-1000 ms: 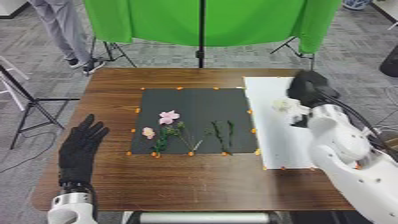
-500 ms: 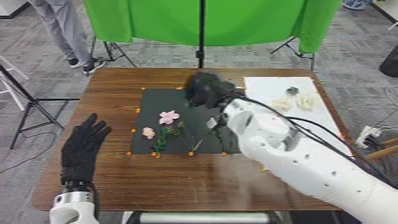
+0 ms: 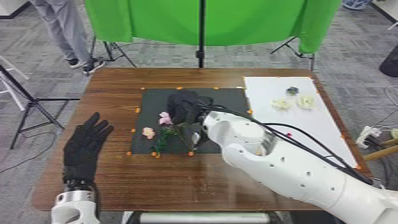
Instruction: Arrange flowers
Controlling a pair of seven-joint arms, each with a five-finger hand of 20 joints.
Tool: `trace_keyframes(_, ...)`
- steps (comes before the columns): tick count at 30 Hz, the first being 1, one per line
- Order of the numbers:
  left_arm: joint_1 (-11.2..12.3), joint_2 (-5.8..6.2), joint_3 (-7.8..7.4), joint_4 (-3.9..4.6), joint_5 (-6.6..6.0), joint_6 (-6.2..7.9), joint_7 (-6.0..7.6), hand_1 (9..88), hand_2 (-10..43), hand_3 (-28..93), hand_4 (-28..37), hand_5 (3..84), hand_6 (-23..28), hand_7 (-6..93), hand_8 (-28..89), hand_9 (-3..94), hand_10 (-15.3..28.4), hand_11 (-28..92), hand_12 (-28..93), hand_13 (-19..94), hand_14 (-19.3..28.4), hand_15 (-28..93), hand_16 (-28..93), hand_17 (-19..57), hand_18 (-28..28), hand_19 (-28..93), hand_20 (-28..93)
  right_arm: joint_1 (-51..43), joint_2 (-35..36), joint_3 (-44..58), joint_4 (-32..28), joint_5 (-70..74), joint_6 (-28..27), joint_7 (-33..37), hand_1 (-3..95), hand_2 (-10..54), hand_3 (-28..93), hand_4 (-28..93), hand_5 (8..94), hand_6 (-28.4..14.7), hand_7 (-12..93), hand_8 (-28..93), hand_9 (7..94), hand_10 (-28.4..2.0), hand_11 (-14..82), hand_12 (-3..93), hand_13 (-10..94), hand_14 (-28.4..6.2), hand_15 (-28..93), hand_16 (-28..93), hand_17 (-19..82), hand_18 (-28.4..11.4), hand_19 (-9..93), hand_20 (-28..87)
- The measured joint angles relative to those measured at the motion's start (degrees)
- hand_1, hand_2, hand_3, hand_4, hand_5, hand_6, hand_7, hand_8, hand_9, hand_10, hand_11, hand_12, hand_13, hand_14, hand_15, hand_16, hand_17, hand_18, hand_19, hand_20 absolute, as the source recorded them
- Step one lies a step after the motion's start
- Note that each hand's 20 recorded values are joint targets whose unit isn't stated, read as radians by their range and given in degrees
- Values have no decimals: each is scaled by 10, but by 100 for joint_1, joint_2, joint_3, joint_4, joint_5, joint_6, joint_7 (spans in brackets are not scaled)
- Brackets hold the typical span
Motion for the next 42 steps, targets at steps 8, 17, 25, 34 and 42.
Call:
trace_keyframes(8,-22,6,13,10,1,-33,-11,187,5,718,-283,411,44,97,-62,410,126,176,104,310,172,279,-19,34,130,107,199,4,-241,-16,434,-61,-155,-6,597,-95,582,-196,738,28,212,58,882,-81,98,441,887,-16,655,346,676,-99,932,609)
trace_keyframes(17,-44,7,19,19,2,-35,-23,186,5,719,-283,412,44,97,-61,408,126,174,104,310,173,279,-18,33,130,105,199,-2,-315,-7,577,-259,-204,-10,580,-95,577,-195,696,32,198,34,868,-82,101,450,881,-17,659,346,671,-100,932,612)
trace_keyframes(25,-44,7,18,19,2,-35,-32,186,4,719,-283,411,43,99,-62,409,127,174,105,310,172,279,-17,32,130,106,200,-33,-273,50,587,-376,-324,-74,550,-95,580,-190,651,42,188,-106,851,-86,110,446,878,-19,659,346,666,-103,932,616)
trace_keyframes(34,-61,18,16,37,2,-68,-33,187,4,719,-283,411,43,98,-62,409,126,174,105,309,173,278,-17,31,131,107,202,-155,-49,356,276,-407,-502,-66,465,-95,660,-206,637,35,183,-112,797,-106,217,339,859,-31,648,344,640,-112,932,598)
trace_keyframes(42,-159,21,19,98,2,-163,-26,187,3,719,-283,412,43,99,-62,409,126,174,105,310,173,278,-16,31,131,107,201,-1206,545,2068,-1154,-308,59,445,280,-95,676,-141,630,3,138,-95,706,-163,221,245,788,-83,647,340,574,-150,932,588)
